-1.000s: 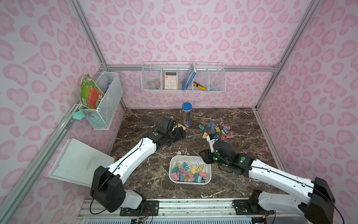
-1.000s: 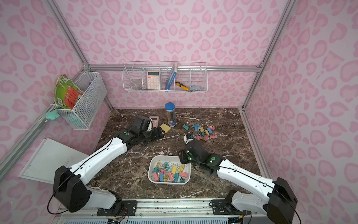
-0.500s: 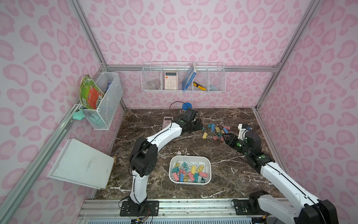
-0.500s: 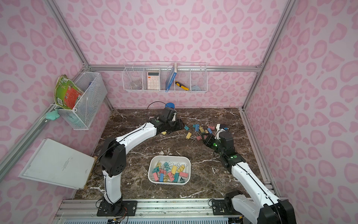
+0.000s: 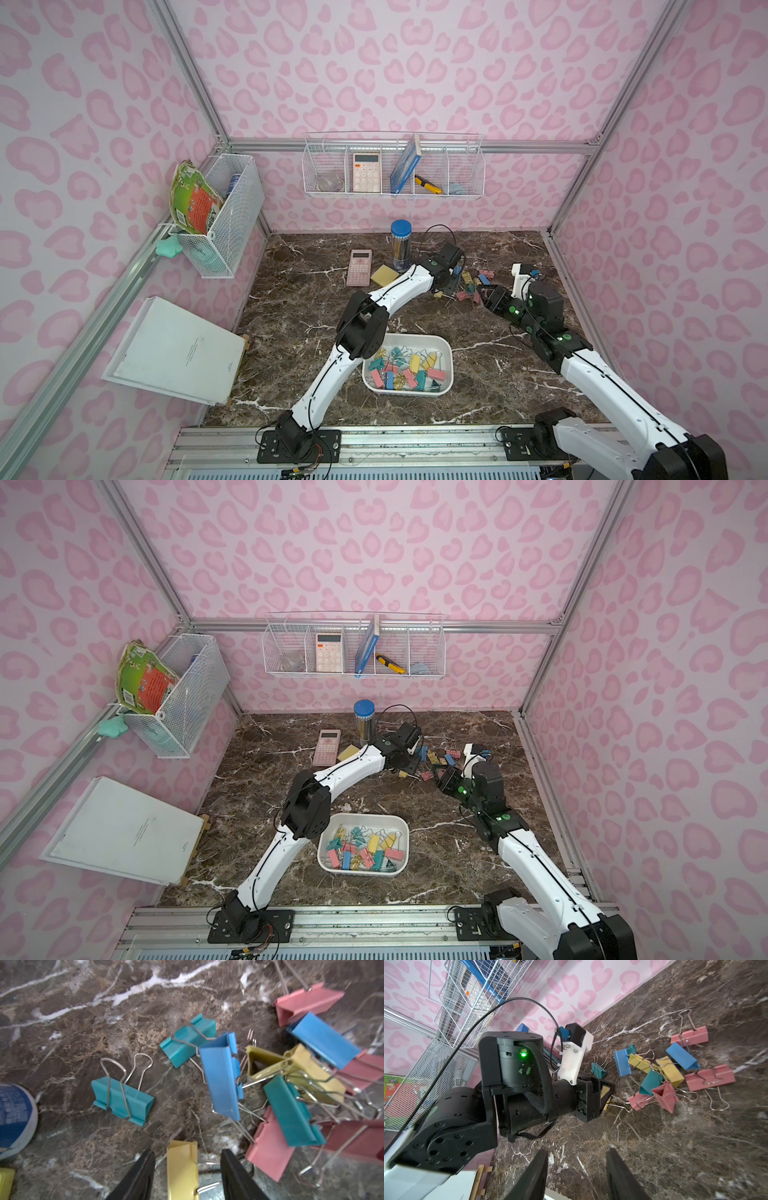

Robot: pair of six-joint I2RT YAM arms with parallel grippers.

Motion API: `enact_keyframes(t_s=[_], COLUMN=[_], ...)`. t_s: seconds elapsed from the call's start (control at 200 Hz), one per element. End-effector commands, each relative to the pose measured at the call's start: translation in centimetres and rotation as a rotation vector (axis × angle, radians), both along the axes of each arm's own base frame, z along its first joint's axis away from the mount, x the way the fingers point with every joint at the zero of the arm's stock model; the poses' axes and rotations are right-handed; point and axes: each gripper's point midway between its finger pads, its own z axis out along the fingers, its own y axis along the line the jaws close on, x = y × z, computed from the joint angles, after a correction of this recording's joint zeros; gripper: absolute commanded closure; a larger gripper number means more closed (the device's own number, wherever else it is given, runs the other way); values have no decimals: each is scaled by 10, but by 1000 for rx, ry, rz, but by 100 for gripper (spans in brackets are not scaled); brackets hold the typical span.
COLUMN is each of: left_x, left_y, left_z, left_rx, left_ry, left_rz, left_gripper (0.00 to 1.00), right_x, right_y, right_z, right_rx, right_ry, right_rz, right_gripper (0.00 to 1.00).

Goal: Put the binder clips in the storage box
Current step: Pick up the binder clip at the center of the board.

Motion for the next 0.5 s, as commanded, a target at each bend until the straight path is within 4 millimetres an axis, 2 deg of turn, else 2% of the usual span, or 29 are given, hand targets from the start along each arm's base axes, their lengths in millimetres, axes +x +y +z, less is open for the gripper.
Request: enact_keyframes(t_s=[0.0, 0.245, 0.495], left_x=[-14, -23, -36], left_y=[8, 14, 18], left_z=[-16, -34, -58], left_rx=[82, 125, 166], left_ry=[59, 111, 193], left_rz=[-96, -119, -148], left_gripper=[44, 48, 58], right_x=[0, 0, 1], right_y=[2, 3, 5], right_z=[4, 5, 10], right_rx=[-3, 9, 13], right_ry=[-20, -23, -28], right_rz=[13, 18, 21], right_gripper=[52, 51, 52])
